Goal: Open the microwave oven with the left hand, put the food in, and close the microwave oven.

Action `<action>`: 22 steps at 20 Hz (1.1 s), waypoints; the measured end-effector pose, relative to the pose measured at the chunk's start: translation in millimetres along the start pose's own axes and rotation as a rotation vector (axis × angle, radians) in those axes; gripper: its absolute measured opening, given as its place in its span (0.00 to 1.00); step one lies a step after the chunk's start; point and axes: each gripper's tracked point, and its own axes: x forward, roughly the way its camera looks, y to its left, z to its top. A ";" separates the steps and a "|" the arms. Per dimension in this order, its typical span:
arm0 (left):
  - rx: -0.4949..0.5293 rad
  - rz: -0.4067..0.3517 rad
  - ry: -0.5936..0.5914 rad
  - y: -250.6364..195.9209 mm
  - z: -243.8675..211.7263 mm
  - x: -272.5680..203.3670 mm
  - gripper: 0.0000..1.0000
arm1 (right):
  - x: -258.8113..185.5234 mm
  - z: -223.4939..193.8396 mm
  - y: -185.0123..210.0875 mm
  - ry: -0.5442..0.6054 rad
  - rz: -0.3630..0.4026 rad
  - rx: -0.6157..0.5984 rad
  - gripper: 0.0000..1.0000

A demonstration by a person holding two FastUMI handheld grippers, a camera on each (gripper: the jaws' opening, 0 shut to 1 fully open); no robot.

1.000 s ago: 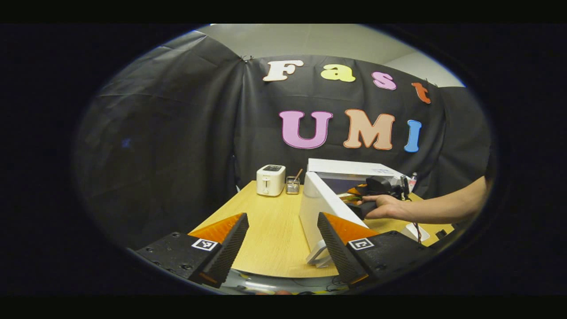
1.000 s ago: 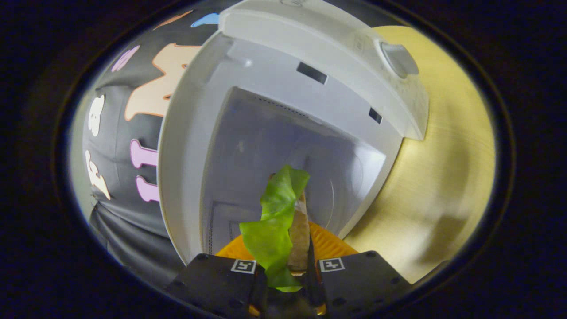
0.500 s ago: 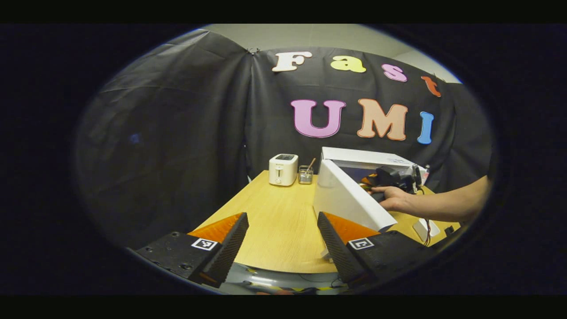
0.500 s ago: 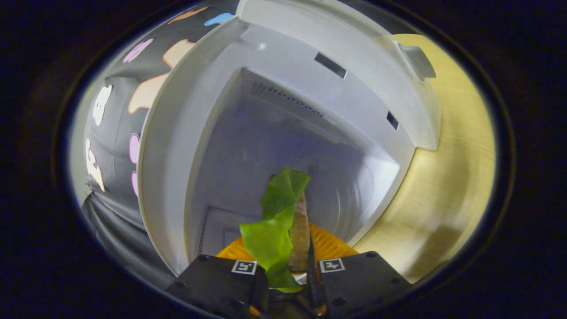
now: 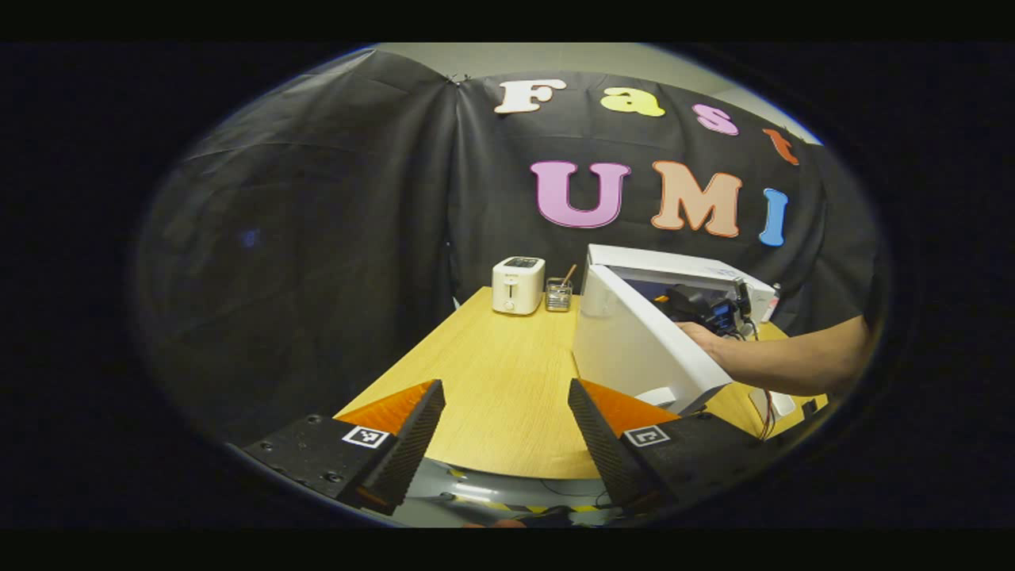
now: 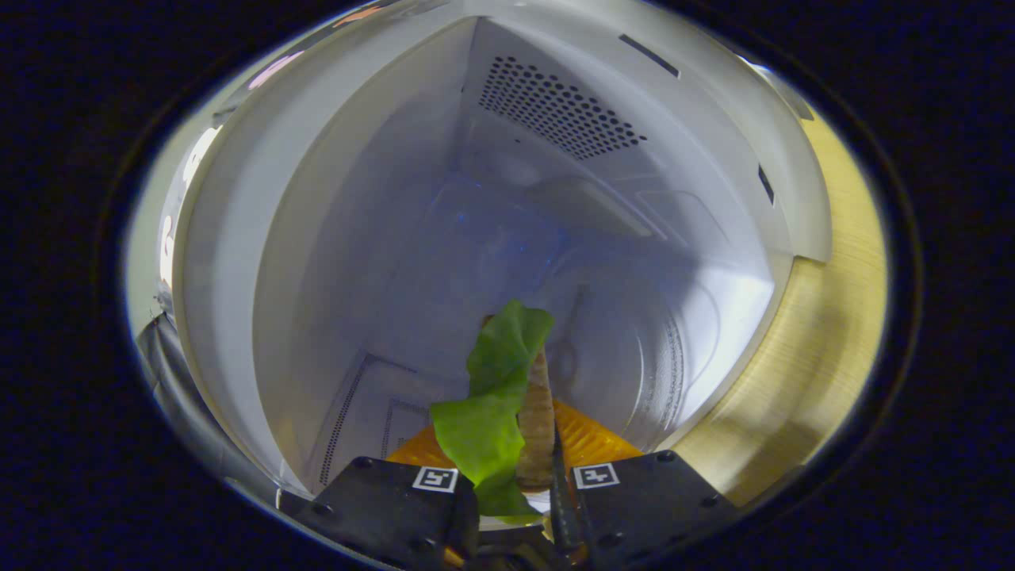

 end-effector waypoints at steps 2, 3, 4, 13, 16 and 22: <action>0.008 0.002 -0.005 0.7 1.9 1.1 0.91 | 0.3 1.3 -1.7 -0.007 0.000 -0.010 0.40; 0.011 -0.001 -0.007 0.5 3.5 2.5 0.92 | 2.8 0.6 -4.7 -0.005 -0.021 -0.022 0.35; 0.012 -0.004 -0.008 -0.5 3.9 3.8 0.92 | 3.4 -2.5 -14.6 -0.007 -0.062 -0.055 0.40; 0.038 -0.049 -0.020 -9.4 8.8 7.6 0.92 | -3.1 43.9 -32.3 -0.143 -0.184 -0.606 0.90; 0.055 -0.052 -0.023 -8.3 10.3 5.8 0.92 | -9.5 60.6 -20.5 -0.196 -0.128 -0.727 0.99; 0.055 -0.078 -0.032 -11.1 10.9 7.8 0.92 | -41.7 64.6 -13.3 -0.154 -0.030 -0.814 0.99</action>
